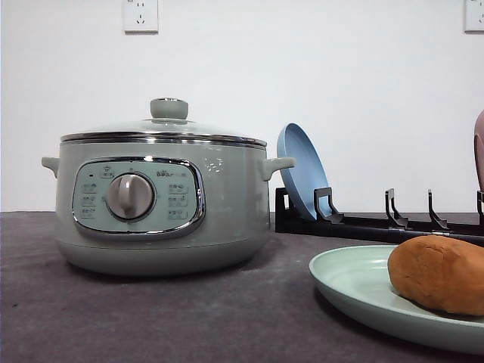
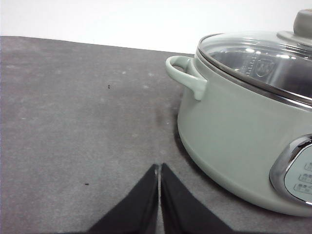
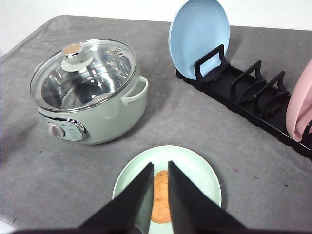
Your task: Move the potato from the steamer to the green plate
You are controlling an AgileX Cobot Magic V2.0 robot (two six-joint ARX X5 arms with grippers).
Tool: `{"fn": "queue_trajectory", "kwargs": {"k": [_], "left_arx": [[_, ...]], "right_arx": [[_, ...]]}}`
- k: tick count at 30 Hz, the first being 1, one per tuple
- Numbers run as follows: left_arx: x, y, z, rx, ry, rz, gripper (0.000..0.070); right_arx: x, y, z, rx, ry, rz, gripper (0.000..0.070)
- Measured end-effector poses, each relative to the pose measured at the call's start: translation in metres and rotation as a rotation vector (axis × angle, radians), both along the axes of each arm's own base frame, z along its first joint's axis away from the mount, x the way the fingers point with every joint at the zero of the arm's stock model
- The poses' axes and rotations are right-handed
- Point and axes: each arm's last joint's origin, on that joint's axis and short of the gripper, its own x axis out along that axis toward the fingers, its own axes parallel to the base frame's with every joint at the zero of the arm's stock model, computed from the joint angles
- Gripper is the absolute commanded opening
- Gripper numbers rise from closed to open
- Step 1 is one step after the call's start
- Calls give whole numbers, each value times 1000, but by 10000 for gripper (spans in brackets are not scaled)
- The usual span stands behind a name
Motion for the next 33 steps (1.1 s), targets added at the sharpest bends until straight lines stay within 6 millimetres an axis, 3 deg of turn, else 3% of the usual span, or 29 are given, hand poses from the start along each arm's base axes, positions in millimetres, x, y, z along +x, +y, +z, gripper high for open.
{"fn": "queue_trajectory", "kwargs": {"k": [13, 19, 25, 33], "left_arx": [[0, 0, 0, 0, 0, 0, 0], [0, 0, 0, 0, 0, 0, 0], [0, 0, 0, 0, 0, 0, 0], [0, 0, 0, 0, 0, 0, 0]], "right_arx": [[0, 0, 0, 0, 0, -3, 44], [9, -2, -7, 2, -7, -157, 44], [34, -6, -47, -21, -127, -307, 16], [60, -17, -142, -128, -320, -387, 16]]}}
